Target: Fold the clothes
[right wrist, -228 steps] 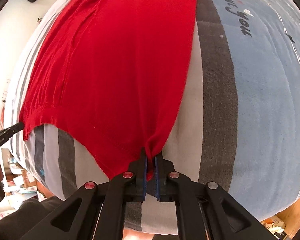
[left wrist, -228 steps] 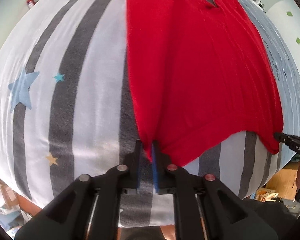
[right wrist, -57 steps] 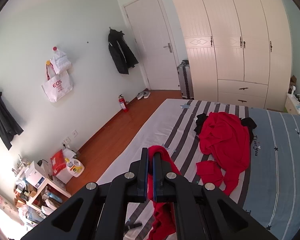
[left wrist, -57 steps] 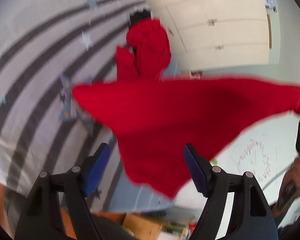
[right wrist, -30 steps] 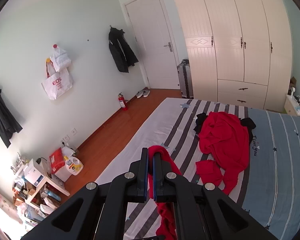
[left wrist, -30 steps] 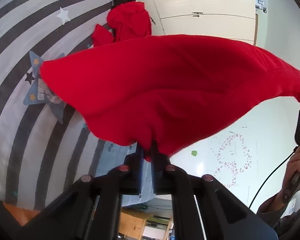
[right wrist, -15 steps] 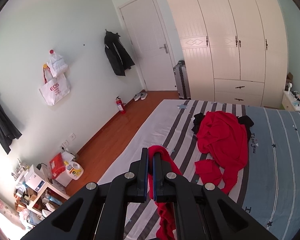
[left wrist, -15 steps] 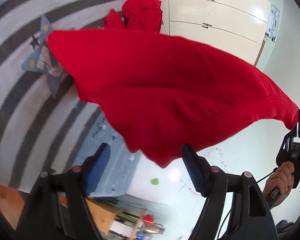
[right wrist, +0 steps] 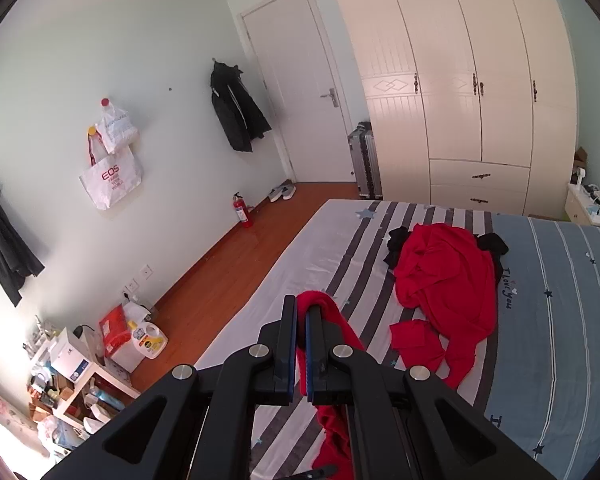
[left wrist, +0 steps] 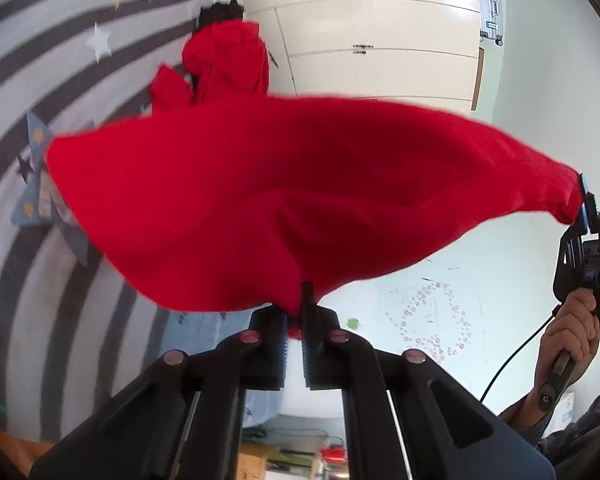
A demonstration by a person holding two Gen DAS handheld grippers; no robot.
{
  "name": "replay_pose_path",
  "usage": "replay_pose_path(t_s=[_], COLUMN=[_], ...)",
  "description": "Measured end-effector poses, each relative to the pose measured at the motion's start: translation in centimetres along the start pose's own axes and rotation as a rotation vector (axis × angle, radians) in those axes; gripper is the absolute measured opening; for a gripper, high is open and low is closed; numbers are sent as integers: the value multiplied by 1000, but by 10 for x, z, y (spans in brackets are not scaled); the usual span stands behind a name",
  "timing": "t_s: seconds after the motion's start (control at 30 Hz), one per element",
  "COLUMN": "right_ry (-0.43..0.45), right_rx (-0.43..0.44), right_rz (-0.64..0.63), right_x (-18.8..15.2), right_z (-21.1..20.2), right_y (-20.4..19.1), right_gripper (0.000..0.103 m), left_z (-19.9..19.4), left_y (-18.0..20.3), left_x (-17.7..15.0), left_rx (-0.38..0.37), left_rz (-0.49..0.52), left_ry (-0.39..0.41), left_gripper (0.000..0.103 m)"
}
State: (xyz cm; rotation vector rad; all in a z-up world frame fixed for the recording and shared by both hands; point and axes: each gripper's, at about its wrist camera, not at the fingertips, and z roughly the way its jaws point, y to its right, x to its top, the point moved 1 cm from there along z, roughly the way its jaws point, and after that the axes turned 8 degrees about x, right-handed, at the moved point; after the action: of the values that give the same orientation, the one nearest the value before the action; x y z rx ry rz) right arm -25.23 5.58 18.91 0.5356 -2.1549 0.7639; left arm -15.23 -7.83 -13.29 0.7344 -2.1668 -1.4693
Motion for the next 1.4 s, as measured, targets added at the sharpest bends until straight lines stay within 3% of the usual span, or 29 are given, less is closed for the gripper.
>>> replay_pose_path(t_s=[0.23, 0.37, 0.47, 0.6, 0.7, 0.83, 1.0, 1.1, 1.2, 1.4], right_ry=[29, 73, 134, 230, 326, 448, 609, 681, 724, 732], right_rx=[-32, -60, -81, -113, -128, -157, -222, -243, -261, -296], right_rz=[1, 29, 38, 43, 14, -28, -95, -113, -129, -147], right_x=[0, 3, 12, 42, 79, 145, 225, 258, 281, 307], right_z=[-14, -32, -53, -87, -120, -164, -223, -258, -286, -304], right_y=[12, 27, 35, 42, 40, 36, 22, 11, 1, -4], right_gripper=[3, 3, 3, 3, 3, 3, 3, 3, 3, 3], left_z=[-62, -122, -157, -187, -206, -223, -248, -260, -269, -268], left_y=[36, 98, 170, 279, 372, 476, 599, 652, 690, 721], left_x=[40, 84, 120, 160, 181, 204, 201, 191, 178, 167], left_rx=[176, 256, 299, 301, 287, 267, 235, 224, 225, 248], left_rz=[103, 236, 392, 582, 735, 838, 973, 1023, 1060, 1117], left_ry=[135, 253, 310, 376, 434, 499, 591, 623, 634, 656], left_gripper=[3, 2, 2, 2, 2, 2, 2, 2, 2, 2])
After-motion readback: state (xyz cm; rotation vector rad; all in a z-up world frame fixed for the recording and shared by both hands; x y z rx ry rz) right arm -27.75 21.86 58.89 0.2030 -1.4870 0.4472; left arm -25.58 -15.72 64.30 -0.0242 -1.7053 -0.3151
